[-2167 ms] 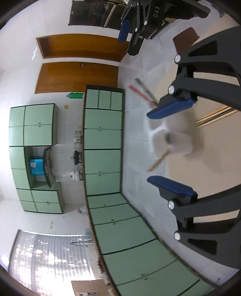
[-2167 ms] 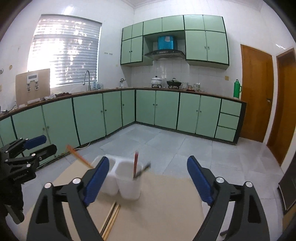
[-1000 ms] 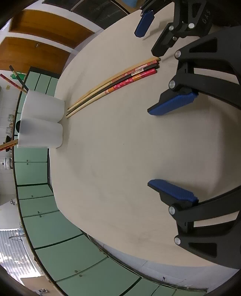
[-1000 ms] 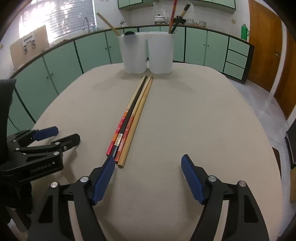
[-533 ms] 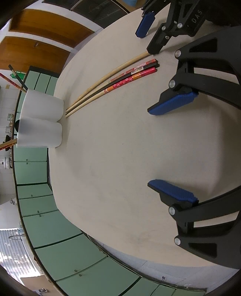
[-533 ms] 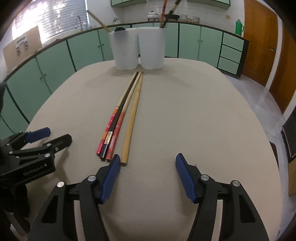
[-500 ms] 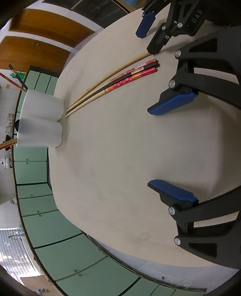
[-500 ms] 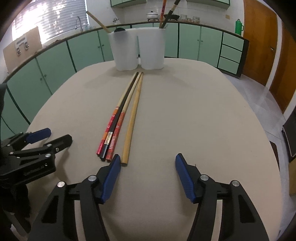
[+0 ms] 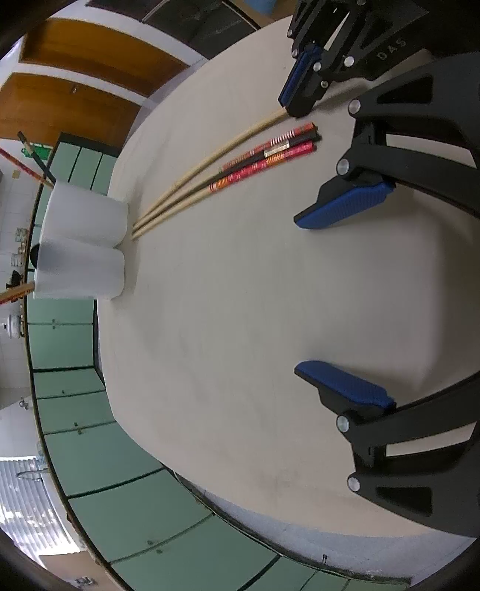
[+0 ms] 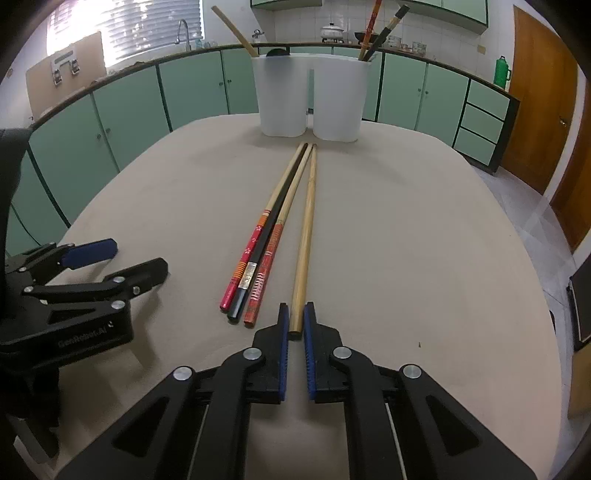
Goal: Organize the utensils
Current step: 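Grasp the plain wooden chopstick with the right gripper, then grasp a red-patterned chopstick with the left gripper while the right gripper holds the wooden one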
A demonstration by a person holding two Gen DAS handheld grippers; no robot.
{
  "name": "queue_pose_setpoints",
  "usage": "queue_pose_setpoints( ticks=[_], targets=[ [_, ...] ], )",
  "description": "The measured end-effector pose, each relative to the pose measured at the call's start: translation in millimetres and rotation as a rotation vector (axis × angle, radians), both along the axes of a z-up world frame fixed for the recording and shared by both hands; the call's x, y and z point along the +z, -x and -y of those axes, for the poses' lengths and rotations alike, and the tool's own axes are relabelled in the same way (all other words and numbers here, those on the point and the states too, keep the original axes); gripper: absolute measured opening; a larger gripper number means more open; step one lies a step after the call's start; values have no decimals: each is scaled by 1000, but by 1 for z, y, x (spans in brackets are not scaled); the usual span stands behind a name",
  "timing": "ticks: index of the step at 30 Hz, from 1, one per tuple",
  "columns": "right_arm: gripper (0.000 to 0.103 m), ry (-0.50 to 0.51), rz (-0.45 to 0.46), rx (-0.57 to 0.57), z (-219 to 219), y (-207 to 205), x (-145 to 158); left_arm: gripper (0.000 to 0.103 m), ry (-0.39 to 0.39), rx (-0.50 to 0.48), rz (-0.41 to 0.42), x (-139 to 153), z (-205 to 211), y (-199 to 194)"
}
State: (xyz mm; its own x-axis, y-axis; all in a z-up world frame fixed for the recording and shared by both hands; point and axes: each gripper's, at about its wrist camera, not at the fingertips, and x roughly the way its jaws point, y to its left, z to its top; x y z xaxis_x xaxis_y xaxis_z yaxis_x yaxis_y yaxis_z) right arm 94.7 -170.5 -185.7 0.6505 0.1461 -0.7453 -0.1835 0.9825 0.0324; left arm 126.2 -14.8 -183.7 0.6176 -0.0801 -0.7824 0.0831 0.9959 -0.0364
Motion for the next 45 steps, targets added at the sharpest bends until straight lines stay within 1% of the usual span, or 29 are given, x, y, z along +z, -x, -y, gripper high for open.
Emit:
queue_pose_setpoints(
  ticks=[7, 11, 14, 20, 22, 27, 31, 34, 35, 37, 38, 40, 41, 42, 43, 45],
  targets=[
    [7, 4, 3, -65, 28, -5, 0, 72, 38, -85, -7, 1, 26, 4],
    [7, -28, -6, -79, 38, -8, -2, 72, 38, -115, -7, 0, 40, 6],
    [7, -21, -4, -78, 36, -7, -1, 72, 29, -125, -6, -1, 47, 5],
    [7, -29, -5, -78, 37, -8, -1, 72, -4, -126, -8, -4, 54, 2],
    [7, -27, -5, -78, 36, -8, -1, 72, -24, -107, -8, -4, 52, 0],
    [8, -25, -5, -77, 36, -7, -1, 71, -18, -54, -7, -2, 36, -1],
    [8, -22, -5, -76, 36, -8, -1, 70, -11, -53, -6, -1, 35, -3],
    [8, -38, -9, -76, 36, -9, -1, 69, -4, -55, -6, -1, 36, -4],
    [8, -45, -12, -75, 37, -9, -2, 67, -8, -53, -6, -2, 37, -5],
    [8, -50, -13, -75, 38, -9, -2, 54, -13, -51, 0, -2, 38, -7],
    [8, -48, -13, -75, 37, -9, -2, 50, -13, -50, 3, -1, 38, -7],
    [8, -43, -12, -76, 37, -8, -2, 30, -12, -52, 7, -1, 39, -7],
    [8, -38, -12, -76, 36, -8, -2, 25, -9, -55, 8, -1, 40, -7],
    [8, -36, -11, -76, 36, -8, -2, 15, -4, -59, 7, -1, 40, -6],
    [8, -35, -10, -75, 36, -8, -2, 7, 2, -62, 6, -1, 42, -5],
    [7, -40, -11, -74, 38, -9, -2, 5, 0, -65, 10, -1, 45, -3]
  ],
)
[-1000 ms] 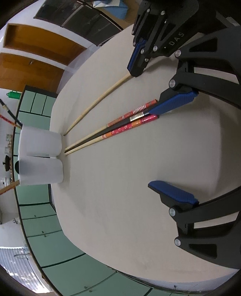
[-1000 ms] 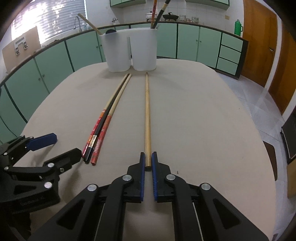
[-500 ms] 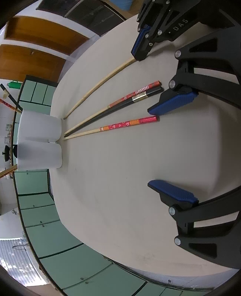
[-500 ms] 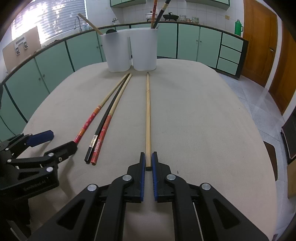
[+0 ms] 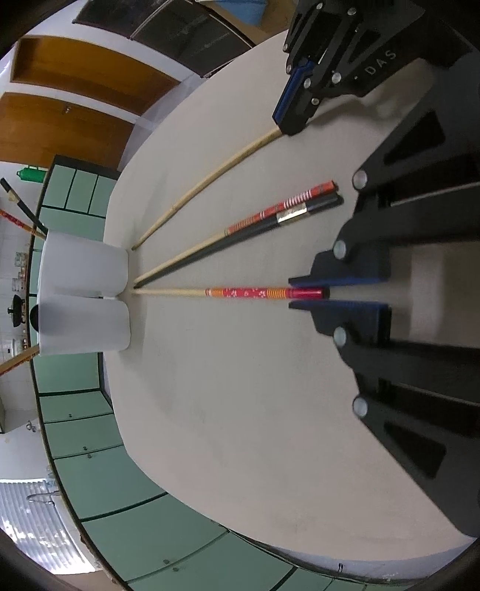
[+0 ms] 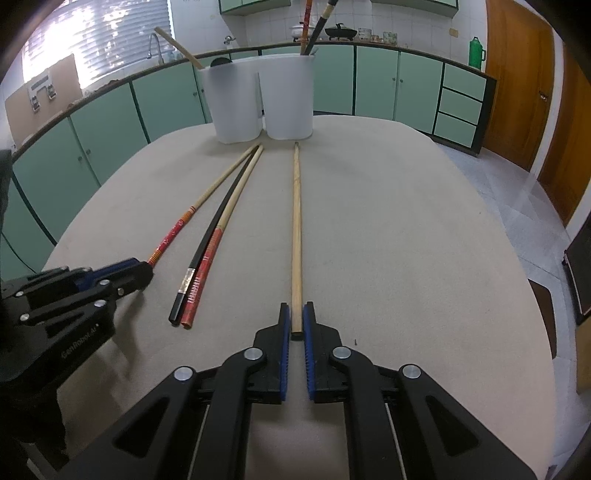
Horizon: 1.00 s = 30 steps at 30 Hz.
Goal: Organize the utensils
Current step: 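Grasp a red-patterned chopstick with the left gripper while the right gripper holds the wooden one, then carry both chopsticks up to the white holder and lower them in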
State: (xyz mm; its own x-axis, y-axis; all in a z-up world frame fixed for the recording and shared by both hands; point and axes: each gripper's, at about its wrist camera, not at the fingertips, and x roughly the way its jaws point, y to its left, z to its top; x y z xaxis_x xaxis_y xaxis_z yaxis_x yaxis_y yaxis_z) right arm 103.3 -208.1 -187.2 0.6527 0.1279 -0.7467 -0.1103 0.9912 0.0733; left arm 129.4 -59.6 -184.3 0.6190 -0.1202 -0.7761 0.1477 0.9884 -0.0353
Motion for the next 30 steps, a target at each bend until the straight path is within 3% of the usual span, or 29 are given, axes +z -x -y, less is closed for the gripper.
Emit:
queue_pose_setpoints(
  ticks=[13, 30],
  targets=[
    [6, -3, 56, -13, 5, 9, 11, 5, -3, 2, 48, 19, -8, 10],
    [6, -29, 223, -16, 19, 5, 85, 5, 27, 7, 256, 106, -24, 20]
  ],
)
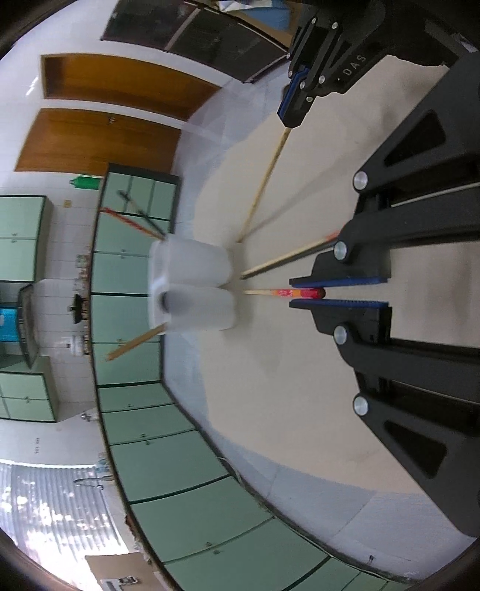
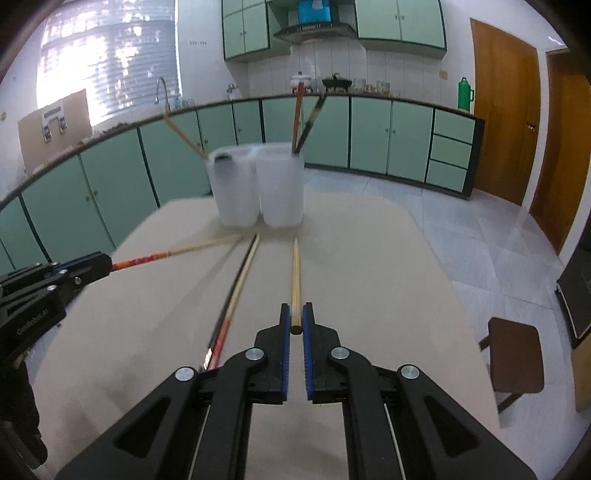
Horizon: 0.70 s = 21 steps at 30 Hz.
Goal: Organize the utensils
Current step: 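Carry both chopsticks up to the white holder and lower them in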
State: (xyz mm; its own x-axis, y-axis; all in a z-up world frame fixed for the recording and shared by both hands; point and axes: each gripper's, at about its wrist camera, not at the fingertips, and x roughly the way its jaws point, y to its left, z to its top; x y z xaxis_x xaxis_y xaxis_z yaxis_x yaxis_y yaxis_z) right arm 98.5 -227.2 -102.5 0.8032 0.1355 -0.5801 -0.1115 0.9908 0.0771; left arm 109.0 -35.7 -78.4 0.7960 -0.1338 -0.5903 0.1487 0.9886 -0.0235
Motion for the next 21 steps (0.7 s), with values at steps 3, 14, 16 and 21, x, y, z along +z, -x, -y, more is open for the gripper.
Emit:
queue_pose_setpoints(
  ticks=[3, 14, 16, 21],
  targets=[
    [6, -12, 39, 8, 4, -3, 20, 5, 3, -4, 39, 15, -1, -2],
    [6, -37, 156, 79, 9, -22, 83, 5, 22, -37, 154, 67, -1, -23],
    [6, -29, 168, 92, 7, -27, 93, 5, 28, -51, 164, 74, 0, -27],
    [6, -32, 177, 130, 6, -40, 111, 5, 59, -87, 177, 88, 2, -33]
  ],
)
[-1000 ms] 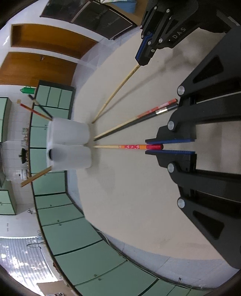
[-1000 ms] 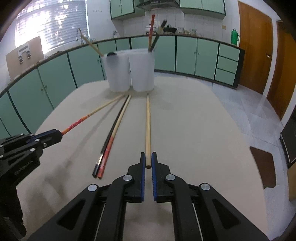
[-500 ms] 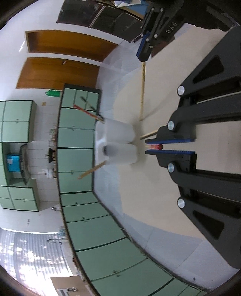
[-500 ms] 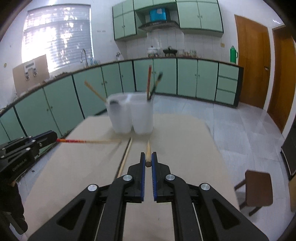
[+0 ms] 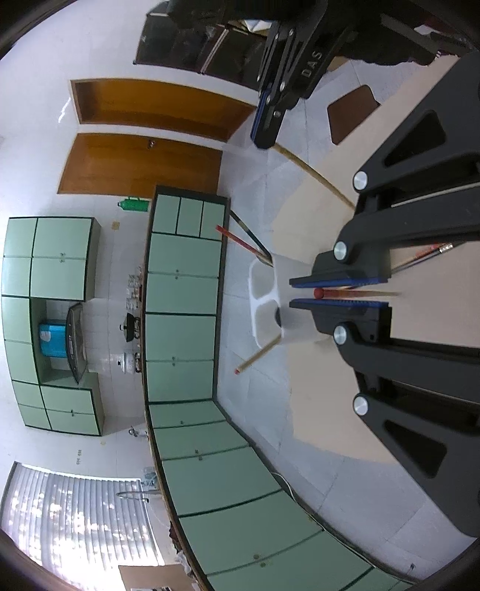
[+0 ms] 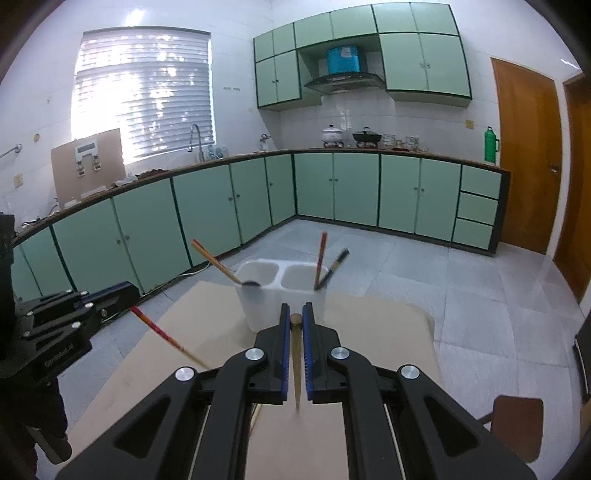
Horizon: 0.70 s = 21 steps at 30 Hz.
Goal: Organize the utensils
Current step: 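Carry both chopsticks up to the white holder and lower them in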
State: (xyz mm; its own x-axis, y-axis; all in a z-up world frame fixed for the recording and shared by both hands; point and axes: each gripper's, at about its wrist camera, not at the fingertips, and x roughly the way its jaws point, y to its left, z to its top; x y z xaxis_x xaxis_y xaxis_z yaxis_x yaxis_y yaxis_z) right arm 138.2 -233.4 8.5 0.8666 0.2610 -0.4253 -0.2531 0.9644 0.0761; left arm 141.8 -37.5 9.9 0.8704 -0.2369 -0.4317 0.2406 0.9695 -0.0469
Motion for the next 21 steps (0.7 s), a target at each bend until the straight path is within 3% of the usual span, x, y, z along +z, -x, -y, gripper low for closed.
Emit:
queue_pose_setpoints(
  ticks=[9, 14, 21],
  targets=[
    [6, -21, 52, 54, -1, -18, 37, 5, 18, -39, 74, 30, 4, -10],
    [6, -26, 107, 74, -4, -30, 66, 5, 19, -49, 159, 58, 8, -21],
    [6, -34, 176, 73, -7, -61, 108, 5, 33, -65, 251, 101, 21, -61]
  ],
)
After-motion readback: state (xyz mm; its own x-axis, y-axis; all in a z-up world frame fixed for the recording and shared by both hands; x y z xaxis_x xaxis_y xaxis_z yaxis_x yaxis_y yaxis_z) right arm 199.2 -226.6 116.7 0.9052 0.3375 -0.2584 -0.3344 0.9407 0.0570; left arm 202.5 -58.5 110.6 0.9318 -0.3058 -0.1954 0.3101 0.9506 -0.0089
